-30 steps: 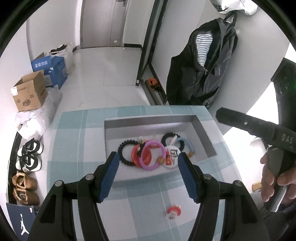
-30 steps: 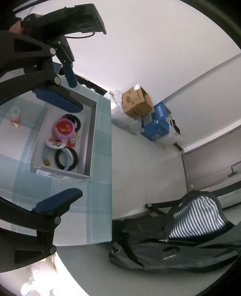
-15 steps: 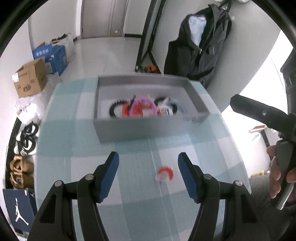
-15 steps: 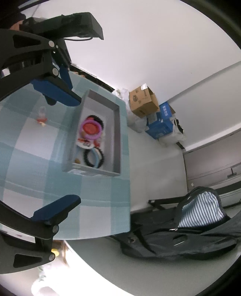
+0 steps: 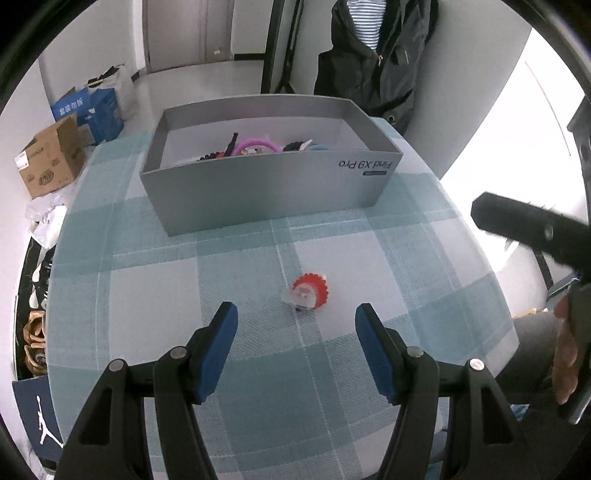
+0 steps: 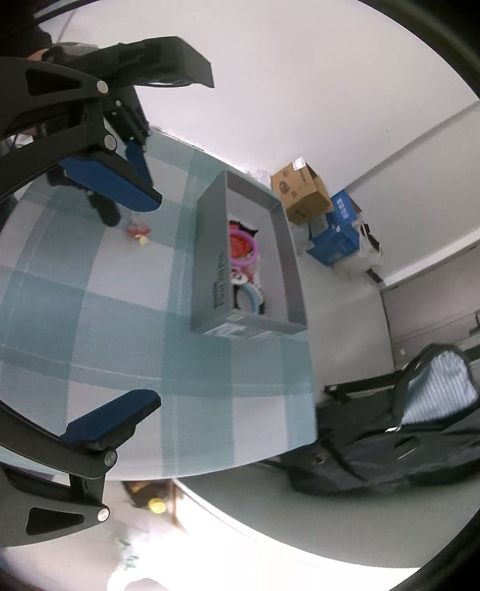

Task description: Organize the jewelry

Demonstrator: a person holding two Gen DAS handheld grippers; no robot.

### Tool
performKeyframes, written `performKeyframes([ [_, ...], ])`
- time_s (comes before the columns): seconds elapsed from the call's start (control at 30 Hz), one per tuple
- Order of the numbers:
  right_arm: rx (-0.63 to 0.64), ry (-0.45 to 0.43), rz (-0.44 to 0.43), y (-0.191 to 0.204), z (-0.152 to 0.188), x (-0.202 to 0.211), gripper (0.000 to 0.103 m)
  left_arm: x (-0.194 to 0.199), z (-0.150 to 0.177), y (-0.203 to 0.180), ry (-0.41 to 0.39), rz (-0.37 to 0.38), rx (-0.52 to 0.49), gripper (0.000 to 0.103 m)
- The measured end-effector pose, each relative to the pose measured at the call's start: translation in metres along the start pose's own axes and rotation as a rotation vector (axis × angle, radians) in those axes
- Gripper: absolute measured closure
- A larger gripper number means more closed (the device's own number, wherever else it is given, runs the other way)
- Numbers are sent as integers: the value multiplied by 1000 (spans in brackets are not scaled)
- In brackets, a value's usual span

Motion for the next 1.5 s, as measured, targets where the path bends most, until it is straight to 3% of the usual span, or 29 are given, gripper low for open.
performKeyframes([
  [0.27, -39, 2, 13, -8, 16, 4, 5, 0, -4, -8, -41, 16, -17, 43],
  [0.33, -47, 2, 14, -9, 18, 4, 5, -2, -5, -8, -44, 16, -21, 57],
  [0.47, -47, 2, 15, -8, 21, 4, 5, -10, -4, -9, -17, 7, -23, 72],
  [0.53, -48, 5, 16, -9, 23, 4, 5, -12, -3, -7, -4, 14, -15, 86],
  [0.8, -53, 6, 21, -8, 23, 2, 5, -1, -5, -1, -23, 45, -10, 88],
  [1.17, -46, 29, 19, -2, 24, -9, 6, 18, -16, 23, -58, 96, 93, 88],
  [1.4, 25, 93, 29, 17, 27, -36, 6, 22, -21, 49, -71, 101, 184, 88],
  [1.5, 56, 134, 24, 25, 28, -54, 13, 23, -21, 61, -79, 105, 215, 88],
])
Point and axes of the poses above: each gripper's, at about its wrist camera, not at the fingertips, and x roughly against the way its jaws point, y to its left, z to its underside, the point moved 2 cm from there along -x, roughly the way its jaws point, and after that the axes turned 15 degrees about -z, right-handed, at the moved point
